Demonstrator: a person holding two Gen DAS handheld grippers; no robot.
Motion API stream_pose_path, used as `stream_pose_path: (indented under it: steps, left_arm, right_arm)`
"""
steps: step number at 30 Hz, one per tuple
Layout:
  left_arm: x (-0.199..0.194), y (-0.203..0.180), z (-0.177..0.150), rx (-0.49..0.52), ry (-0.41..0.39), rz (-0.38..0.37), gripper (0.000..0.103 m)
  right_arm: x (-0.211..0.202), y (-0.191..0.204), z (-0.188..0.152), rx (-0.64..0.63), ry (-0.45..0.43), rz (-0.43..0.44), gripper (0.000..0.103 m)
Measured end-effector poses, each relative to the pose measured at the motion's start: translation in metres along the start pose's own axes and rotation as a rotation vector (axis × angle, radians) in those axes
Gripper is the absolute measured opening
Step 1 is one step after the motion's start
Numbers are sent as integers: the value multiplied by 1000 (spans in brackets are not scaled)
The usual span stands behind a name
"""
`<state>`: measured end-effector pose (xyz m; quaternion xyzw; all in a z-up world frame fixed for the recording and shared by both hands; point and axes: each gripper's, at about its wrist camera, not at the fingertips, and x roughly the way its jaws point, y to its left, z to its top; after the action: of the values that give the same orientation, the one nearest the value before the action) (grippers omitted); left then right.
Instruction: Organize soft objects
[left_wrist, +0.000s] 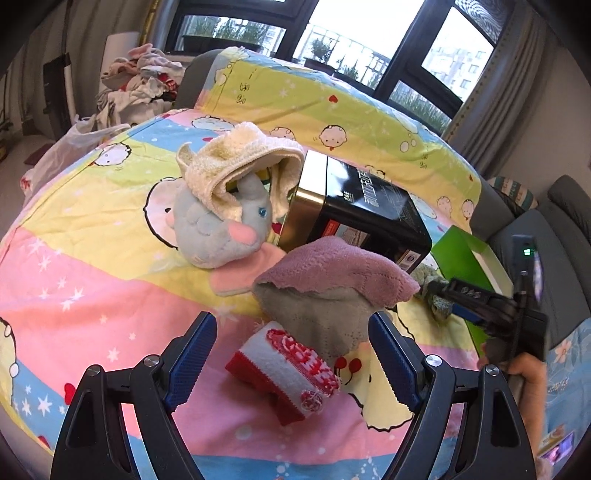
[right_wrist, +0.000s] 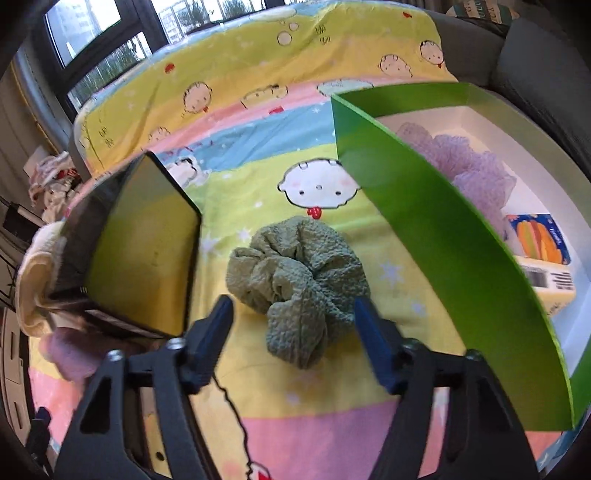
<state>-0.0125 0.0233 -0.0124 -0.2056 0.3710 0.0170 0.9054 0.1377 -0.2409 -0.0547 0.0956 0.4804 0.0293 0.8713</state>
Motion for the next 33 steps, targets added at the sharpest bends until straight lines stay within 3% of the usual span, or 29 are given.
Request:
stream_pose_path:
  steps: [4, 6, 12, 16, 21, 22, 23, 25, 27, 31, 33]
  left_arm:
    - [0, 2, 1, -22, -8, 13, 85]
    - [0, 3, 2, -40, -11, 30, 85]
    - [-2, 6, 2, -51, -17, 1, 85]
    - [-1, 6, 2, -59, -2, -31, 85]
    - [-2, 2, 1, -51, -4, -58, 85]
    - [-2, 1, 0, -50, -2, -65, 85]
    - [-2, 0, 0, -48, 3, -73, 85]
    - [-2, -3, -1, -38, 14, -86, 85]
    - [-4, -8, -2, -24, 17, -102, 84]
    - [-7, -19, -5, 15, 15, -155, 84]
    - [-6, -28, -9, 43, 42, -192, 84]
  right_arm:
    - [9, 1, -3, -14, 26, -39, 16]
    - [1, 0, -6, -24, 15, -31, 14]
    - [-48, 2, -23, -34, -17, 152, 14]
    - [-80, 19, -47, -105, -14, 248, 14]
    - [-87, 36, -72, -179, 46, 326, 20]
    - [-85, 39, -75, -190, 60, 317, 26]
    - [-80, 39, -78, -192, 77, 294, 44]
    - [-71, 35, -78, -170, 104, 248, 69]
    - [-73, 27, -76, -146, 80, 241, 69]
    - [-85, 10, -71, -68, 24, 296, 82]
    - [-84, 4, -70, -36, 24, 338, 82]
